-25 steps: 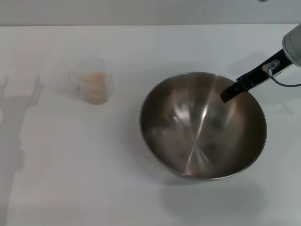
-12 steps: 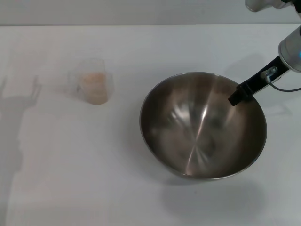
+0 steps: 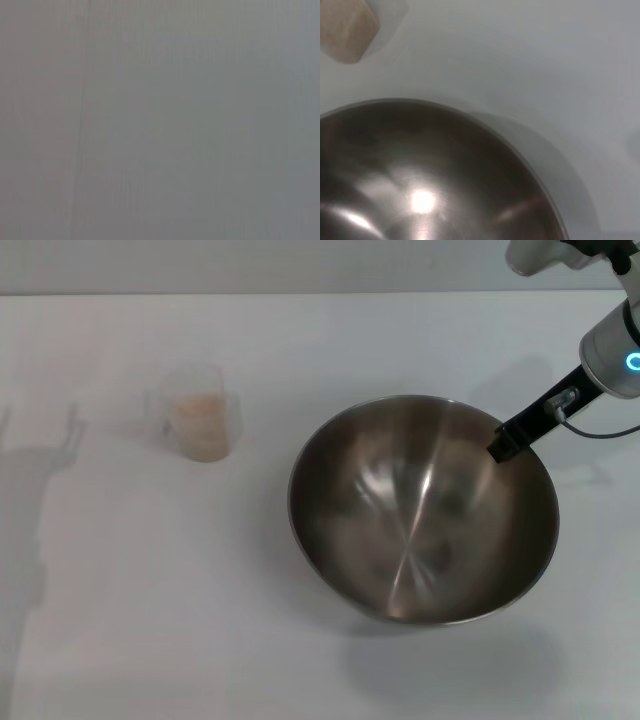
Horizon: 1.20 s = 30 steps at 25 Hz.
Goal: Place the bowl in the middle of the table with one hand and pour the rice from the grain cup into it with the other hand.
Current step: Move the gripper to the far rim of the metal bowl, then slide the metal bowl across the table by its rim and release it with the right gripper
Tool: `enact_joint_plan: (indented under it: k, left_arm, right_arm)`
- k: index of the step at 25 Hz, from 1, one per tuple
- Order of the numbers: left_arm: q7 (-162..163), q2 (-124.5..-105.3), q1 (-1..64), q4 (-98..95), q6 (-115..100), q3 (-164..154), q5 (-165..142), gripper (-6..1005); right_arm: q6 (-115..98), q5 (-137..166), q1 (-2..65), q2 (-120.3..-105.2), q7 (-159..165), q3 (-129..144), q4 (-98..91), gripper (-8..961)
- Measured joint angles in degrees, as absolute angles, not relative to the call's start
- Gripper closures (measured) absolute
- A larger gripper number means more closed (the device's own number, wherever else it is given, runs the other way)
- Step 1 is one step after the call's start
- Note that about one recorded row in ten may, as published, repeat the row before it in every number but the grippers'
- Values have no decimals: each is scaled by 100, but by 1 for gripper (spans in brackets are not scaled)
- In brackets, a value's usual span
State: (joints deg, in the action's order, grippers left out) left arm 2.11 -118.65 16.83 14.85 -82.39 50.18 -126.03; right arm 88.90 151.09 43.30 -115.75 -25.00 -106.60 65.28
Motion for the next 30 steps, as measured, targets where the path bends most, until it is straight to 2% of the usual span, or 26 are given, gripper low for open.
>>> enact_joint_plan:
  k: [3,10,30]
  left_arm:
    - [211,-11865,1679,1486,-8251,5019,-12604,221]
    - [211,-11865,1674,1485,-8340,5019,-12603,227]
    - [218,-11874,1578,1498,-8532,4980,-12603,243]
  right_arm:
    - [8826,15078,4293,-11587,-2502,-10687,6673,916]
    - [8639,14984,4226,-11649,-2484,-10883,7067,921]
    - [7709,14691,4365,-11647,-2503,-11009,6703,927]
